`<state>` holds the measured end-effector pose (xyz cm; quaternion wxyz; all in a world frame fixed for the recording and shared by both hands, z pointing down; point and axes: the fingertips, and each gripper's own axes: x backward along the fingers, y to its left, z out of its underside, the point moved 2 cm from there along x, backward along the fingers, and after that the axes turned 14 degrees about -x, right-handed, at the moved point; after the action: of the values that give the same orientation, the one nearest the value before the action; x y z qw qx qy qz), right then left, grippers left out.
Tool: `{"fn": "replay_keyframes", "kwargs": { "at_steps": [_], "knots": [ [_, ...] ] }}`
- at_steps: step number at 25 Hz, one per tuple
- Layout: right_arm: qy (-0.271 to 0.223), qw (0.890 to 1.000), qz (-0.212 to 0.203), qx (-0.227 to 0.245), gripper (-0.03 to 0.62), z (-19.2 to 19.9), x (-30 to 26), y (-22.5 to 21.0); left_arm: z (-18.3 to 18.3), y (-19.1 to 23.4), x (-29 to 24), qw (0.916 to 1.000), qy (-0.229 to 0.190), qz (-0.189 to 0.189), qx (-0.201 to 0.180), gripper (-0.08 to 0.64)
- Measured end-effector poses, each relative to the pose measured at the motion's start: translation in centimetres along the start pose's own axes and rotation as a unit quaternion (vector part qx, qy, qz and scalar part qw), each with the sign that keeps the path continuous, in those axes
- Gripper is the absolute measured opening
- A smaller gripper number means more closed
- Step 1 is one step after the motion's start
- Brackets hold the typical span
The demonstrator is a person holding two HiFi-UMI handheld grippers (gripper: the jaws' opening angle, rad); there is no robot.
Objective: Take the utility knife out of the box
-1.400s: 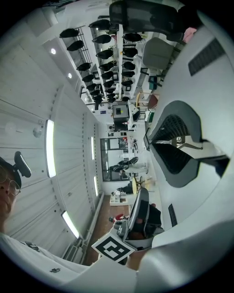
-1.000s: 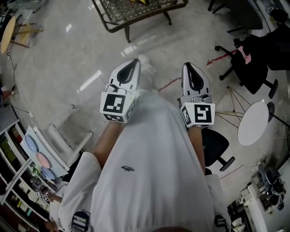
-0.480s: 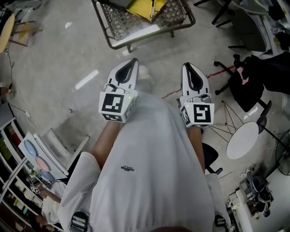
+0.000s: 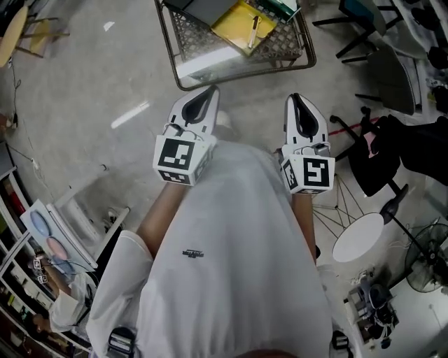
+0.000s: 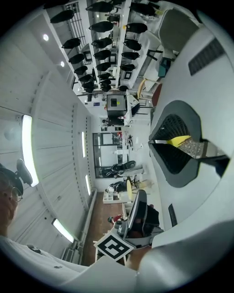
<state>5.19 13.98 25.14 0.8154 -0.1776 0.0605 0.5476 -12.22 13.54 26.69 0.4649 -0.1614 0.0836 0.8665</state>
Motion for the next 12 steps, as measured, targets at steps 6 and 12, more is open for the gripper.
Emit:
{"fn": "replay_keyframes", "kwargs": {
  "at_steps": [6,12],
  "knots": [
    [0.009,1.0,-0.026,0.013,0.0,-1.8,-3.5,0.1,-1.0,1.9,-1.4,0.9999,0.003,-0.01,0.013,0.002],
    [0.024,0.998,-0.054,0.016,0.002,-2.1,-5.8,-1.1,-1.2,2.0,-3.0,0.9993,0.016,-0.025,0.023,0.002]
  ]
}}
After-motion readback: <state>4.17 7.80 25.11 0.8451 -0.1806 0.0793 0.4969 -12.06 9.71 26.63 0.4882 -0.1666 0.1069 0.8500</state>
